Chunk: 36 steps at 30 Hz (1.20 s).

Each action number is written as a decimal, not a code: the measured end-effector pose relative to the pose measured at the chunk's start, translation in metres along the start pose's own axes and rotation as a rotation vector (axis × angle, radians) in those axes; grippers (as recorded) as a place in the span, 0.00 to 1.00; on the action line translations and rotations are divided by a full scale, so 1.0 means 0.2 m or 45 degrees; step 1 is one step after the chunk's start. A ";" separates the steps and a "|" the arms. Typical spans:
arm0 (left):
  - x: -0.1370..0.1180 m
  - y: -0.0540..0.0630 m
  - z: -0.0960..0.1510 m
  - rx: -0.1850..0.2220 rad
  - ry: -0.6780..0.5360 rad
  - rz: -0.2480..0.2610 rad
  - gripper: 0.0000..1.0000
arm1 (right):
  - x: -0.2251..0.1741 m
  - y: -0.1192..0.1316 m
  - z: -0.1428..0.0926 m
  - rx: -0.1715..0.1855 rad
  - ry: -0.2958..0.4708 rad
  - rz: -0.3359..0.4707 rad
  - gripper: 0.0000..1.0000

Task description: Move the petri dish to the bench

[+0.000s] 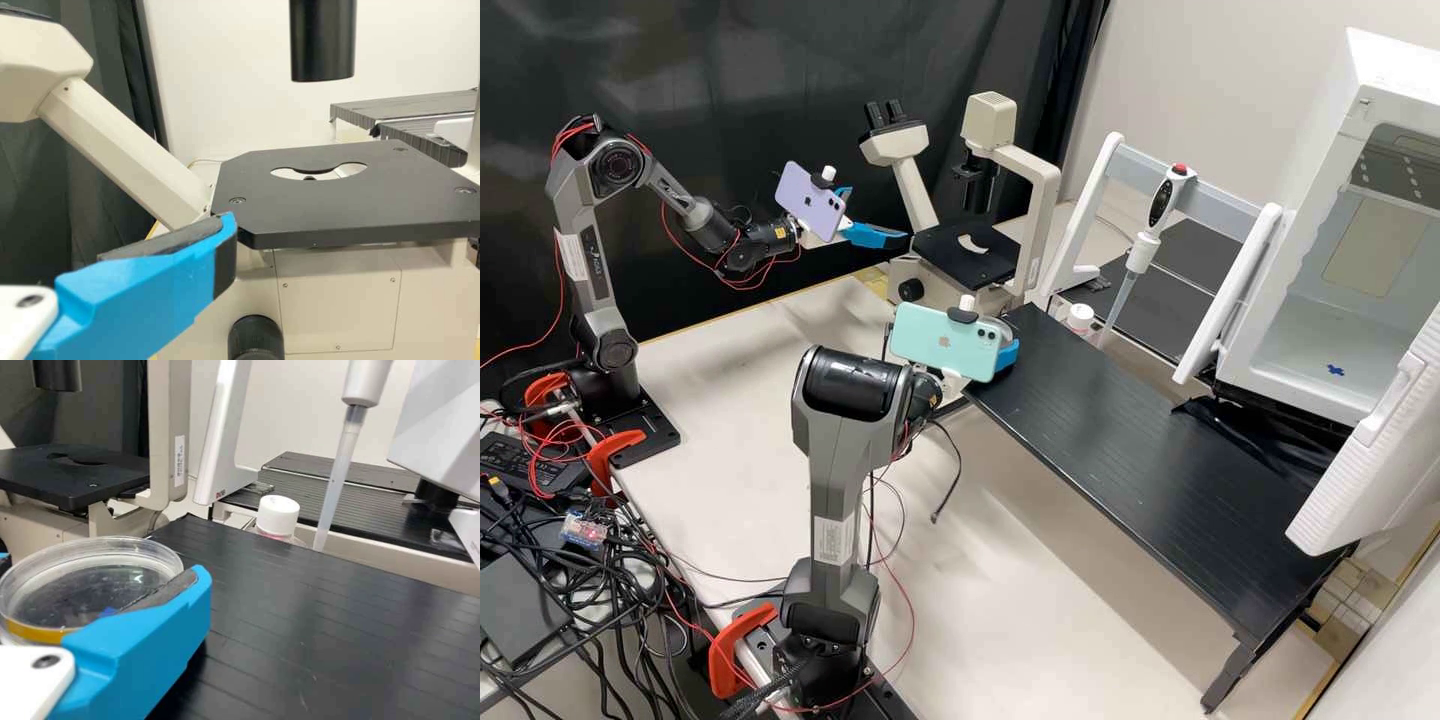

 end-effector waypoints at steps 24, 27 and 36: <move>0.00 0.00 0.00 0.000 0.000 0.000 1.00 | -0.03 0.04 0.10 -0.001 0.011 0.032 1.00; 0.00 0.00 0.00 0.000 0.000 0.000 1.00 | -0.03 0.04 0.11 -0.006 0.007 0.036 1.00; 0.00 0.00 0.00 0.000 0.000 0.000 1.00 | -0.09 0.11 0.14 -0.034 0.023 0.062 1.00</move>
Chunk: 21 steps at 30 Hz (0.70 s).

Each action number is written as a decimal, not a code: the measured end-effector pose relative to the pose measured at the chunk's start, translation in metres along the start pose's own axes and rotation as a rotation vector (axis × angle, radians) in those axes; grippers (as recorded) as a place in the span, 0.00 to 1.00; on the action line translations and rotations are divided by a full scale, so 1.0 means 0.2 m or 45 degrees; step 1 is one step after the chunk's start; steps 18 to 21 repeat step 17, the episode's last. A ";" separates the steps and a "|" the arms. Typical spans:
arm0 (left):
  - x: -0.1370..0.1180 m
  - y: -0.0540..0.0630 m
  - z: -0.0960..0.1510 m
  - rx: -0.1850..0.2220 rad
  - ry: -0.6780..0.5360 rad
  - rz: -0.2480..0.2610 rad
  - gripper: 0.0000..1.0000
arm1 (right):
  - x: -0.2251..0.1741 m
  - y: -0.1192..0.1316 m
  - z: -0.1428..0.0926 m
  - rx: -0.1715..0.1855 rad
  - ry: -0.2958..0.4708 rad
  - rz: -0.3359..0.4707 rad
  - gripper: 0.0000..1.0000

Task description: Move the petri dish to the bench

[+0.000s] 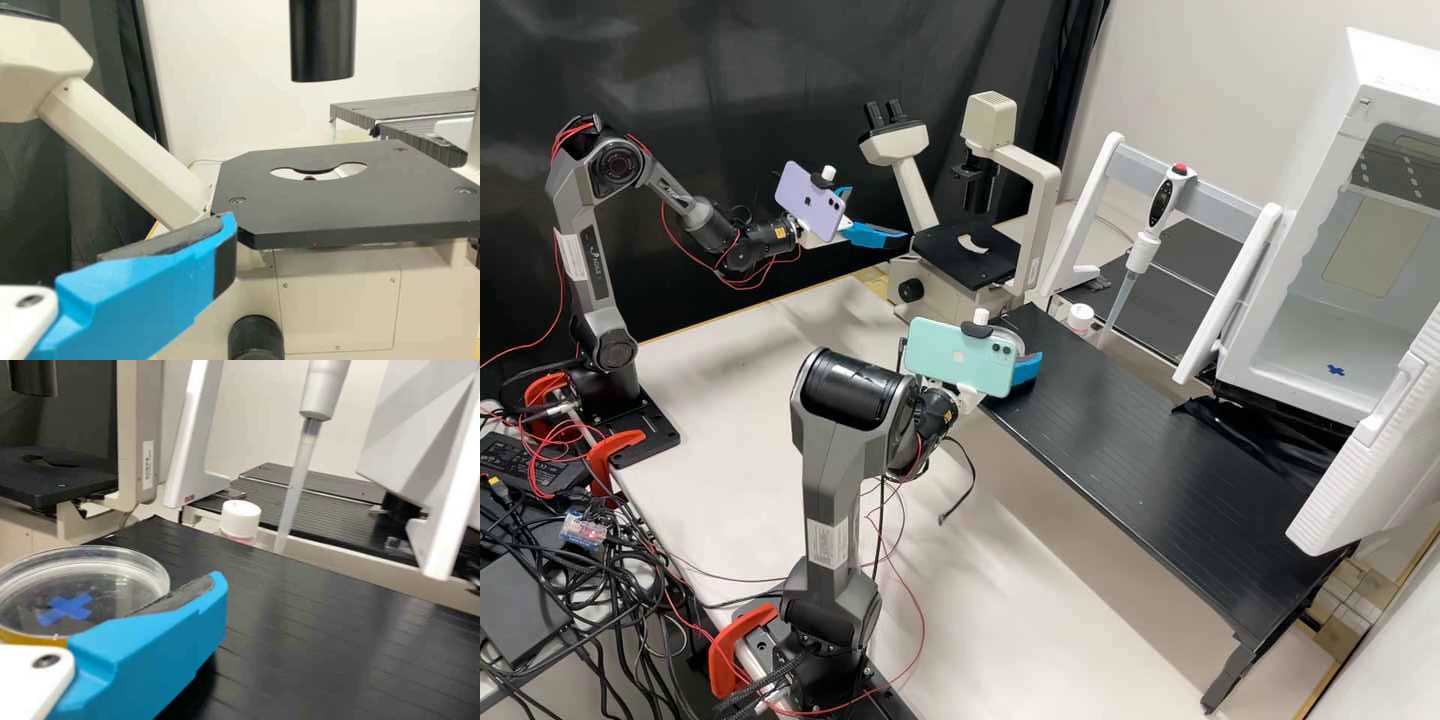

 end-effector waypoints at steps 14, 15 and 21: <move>0.00 0.00 0.00 0.000 0.000 0.000 1.00 | -0.36 0.27 0.01 0.158 0.253 0.344 1.00; 0.00 0.00 0.00 0.000 0.000 0.000 1.00 | -0.37 0.27 0.01 0.171 0.254 0.352 1.00; 0.00 0.00 0.00 0.000 0.000 0.000 1.00 | -0.40 0.30 0.03 0.201 0.240 0.386 1.00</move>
